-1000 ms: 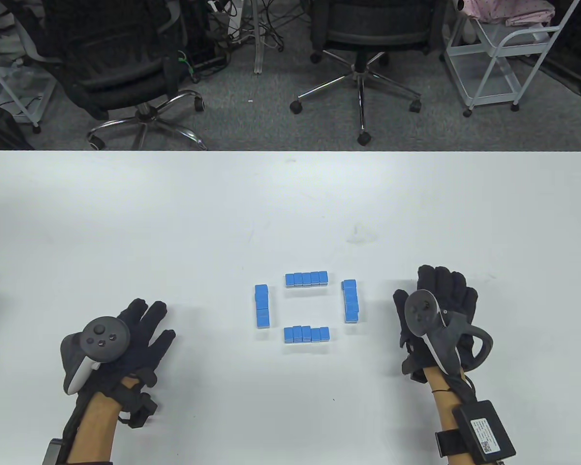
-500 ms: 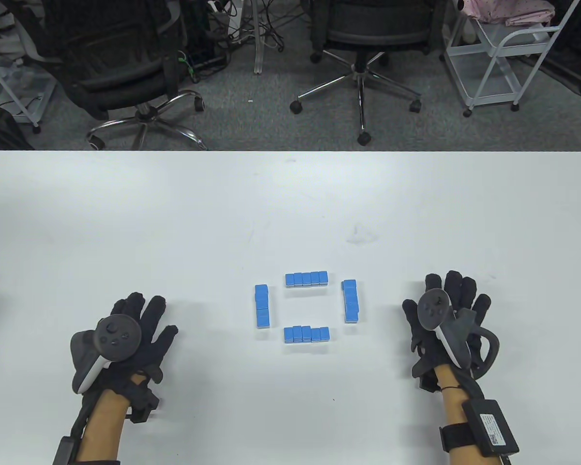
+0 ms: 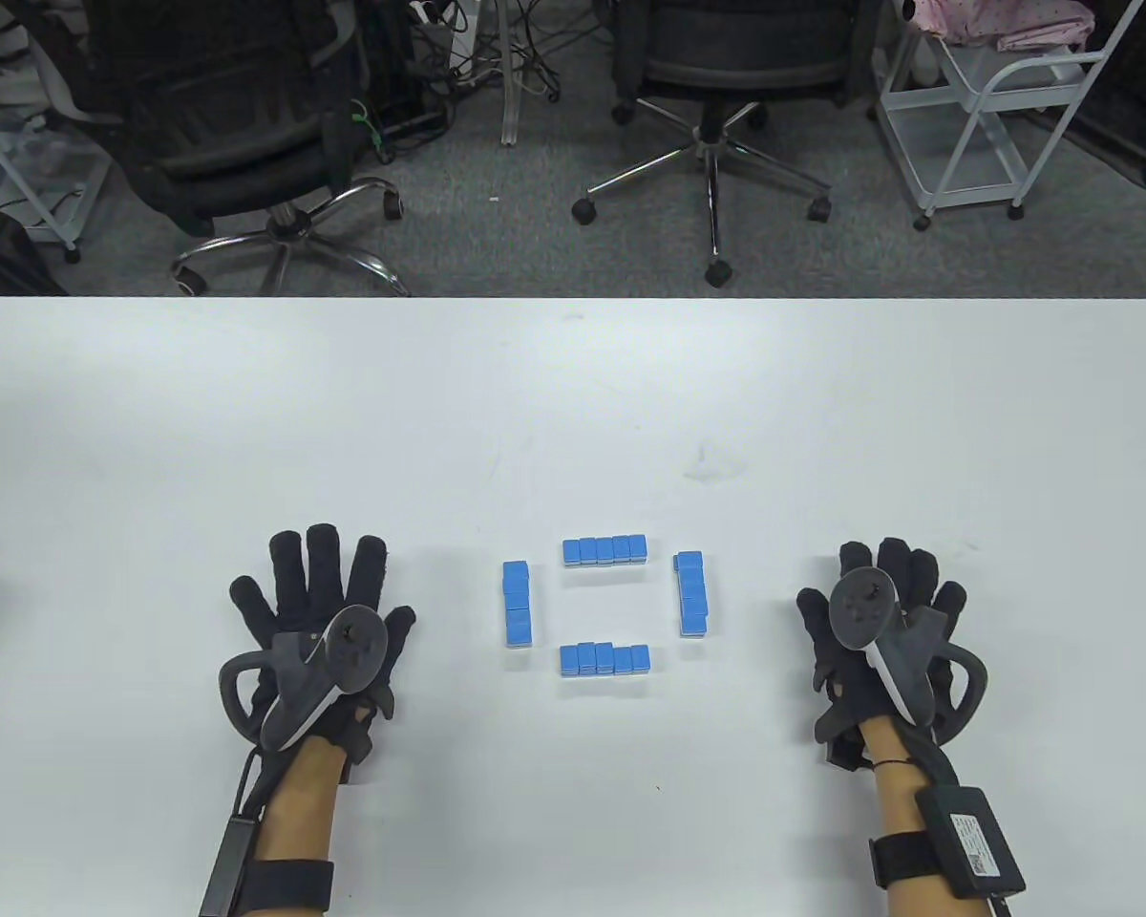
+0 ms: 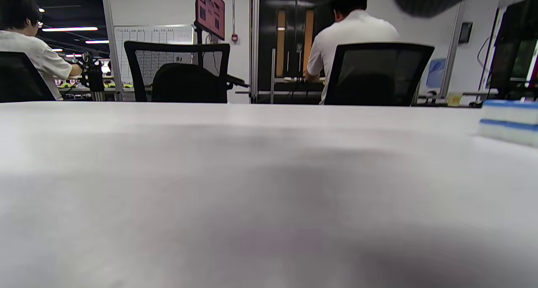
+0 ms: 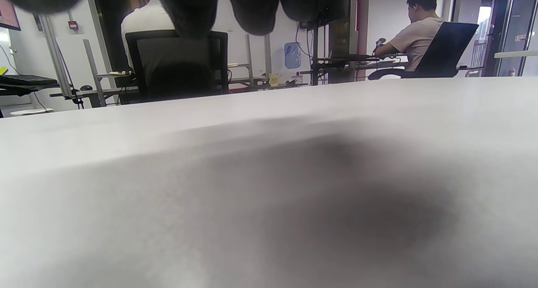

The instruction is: Build mahjong tile wall

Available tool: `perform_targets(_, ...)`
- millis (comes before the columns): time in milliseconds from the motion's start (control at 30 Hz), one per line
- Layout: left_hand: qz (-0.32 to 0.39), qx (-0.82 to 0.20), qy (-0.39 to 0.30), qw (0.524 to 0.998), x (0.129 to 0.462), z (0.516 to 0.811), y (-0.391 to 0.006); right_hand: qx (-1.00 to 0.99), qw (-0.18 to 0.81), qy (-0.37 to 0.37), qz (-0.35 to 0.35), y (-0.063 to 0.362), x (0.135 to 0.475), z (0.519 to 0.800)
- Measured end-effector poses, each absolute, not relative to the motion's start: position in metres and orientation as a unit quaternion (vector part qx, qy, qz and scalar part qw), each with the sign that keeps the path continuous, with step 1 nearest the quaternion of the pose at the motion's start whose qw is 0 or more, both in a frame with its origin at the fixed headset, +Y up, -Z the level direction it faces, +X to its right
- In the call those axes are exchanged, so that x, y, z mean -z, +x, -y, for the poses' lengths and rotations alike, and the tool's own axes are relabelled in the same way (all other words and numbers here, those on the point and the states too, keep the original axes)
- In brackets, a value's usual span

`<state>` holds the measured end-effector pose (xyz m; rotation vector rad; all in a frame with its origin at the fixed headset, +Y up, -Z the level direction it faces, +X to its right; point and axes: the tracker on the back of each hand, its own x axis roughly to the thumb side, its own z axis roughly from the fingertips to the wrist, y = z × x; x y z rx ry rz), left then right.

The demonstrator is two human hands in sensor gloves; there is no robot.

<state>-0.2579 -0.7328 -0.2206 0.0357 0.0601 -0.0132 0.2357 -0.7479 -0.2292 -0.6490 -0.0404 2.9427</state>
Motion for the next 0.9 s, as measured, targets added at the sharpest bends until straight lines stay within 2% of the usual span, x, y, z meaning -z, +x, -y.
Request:
perform_targets(133, -0.032, 0.015, 0.023, 0.999, 0.219, 0.738, -0.269, -0.977, 0.062, -0.200, 0.036, 0.230, 0.228, 0.747)
perform_targets(200, -0.040, 0.014, 0.019, 0.999, 0.219, 0.740, -0.276, -0.980, 0.088, -0.158, 0.084, 0.224, 0.226, 0.745)
perform_targets(333, -0.047, -0.002, 0.022, 0.999, 0.222, 0.740, -0.282, -0.981, 0.075, -0.124, 0.126, 0.216, 0.226, 0.739)
perform_targets(900, -0.016, -0.013, 0.006, 1.000, 0.230, 0.744, -0.270, -0.984, 0.044, -0.151, 0.090, 0.224, 0.230, 0.747)
